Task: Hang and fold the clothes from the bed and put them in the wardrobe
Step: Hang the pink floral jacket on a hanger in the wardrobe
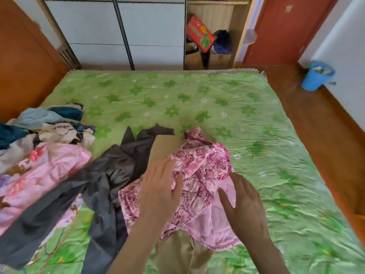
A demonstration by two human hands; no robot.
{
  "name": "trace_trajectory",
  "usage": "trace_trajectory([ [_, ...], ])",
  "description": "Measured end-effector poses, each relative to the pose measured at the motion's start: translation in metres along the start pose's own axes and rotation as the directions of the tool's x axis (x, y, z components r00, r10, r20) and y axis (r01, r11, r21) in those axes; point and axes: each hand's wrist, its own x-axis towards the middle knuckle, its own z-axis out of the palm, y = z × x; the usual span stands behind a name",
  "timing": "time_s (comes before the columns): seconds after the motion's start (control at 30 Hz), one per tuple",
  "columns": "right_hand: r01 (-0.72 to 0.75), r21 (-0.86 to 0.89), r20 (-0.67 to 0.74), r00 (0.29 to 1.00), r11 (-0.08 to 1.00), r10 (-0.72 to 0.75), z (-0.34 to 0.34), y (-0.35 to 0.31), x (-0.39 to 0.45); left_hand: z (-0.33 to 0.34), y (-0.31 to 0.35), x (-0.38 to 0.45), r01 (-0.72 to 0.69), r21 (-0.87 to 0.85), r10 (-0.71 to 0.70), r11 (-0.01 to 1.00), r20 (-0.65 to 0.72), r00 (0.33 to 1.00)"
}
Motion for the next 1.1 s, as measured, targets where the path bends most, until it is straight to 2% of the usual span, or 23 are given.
trace_trajectory([
  [0.27,-0.149,-0.05,0.035,0.988,0.988,0.151,0.072,0.071,0.038,0.111,-0.036,0.035,-0.05,-0.033,0.056,0.998,0.209,0.976],
  [0.5,-0.248,-0.007,0.067,0.967,0.969,0.247,0.127,0.12,0.089,0.201,-0.046,0.054,-0.098,-0.038,0.105,0.995,0.308,0.946],
  [0.63,-0.295,-0.004,0.126,0.948,0.956,0.293,0.148,0.15,0.135,0.244,-0.052,0.077,-0.144,-0.023,0.142,0.989,0.38,0.914],
  [0.73,-0.263,-0.089,0.236,0.931,0.961,0.277,0.167,0.171,0.189,0.27,-0.061,0.106,-0.217,0.009,0.19,0.976,0.446,0.875],
  [0.83,-0.269,-0.143,0.324,0.897,0.952,0.302,0.186,0.187,0.249,0.288,-0.066,0.132,-0.265,0.034,0.229,0.964,0.411,0.883],
  [0.93,-0.308,-0.109,0.365,0.872,0.945,0.326,0.209,0.203,0.297,0.305,-0.073,0.151,-0.287,0.024,0.259,0.958,0.363,0.895],
  [1.1,-0.325,-0.13,0.427,0.834,0.937,0.349,0.245,0.227,0.314,0.329,-0.082,0.151,-0.274,0.002,0.253,0.962,0.375,0.892],
])
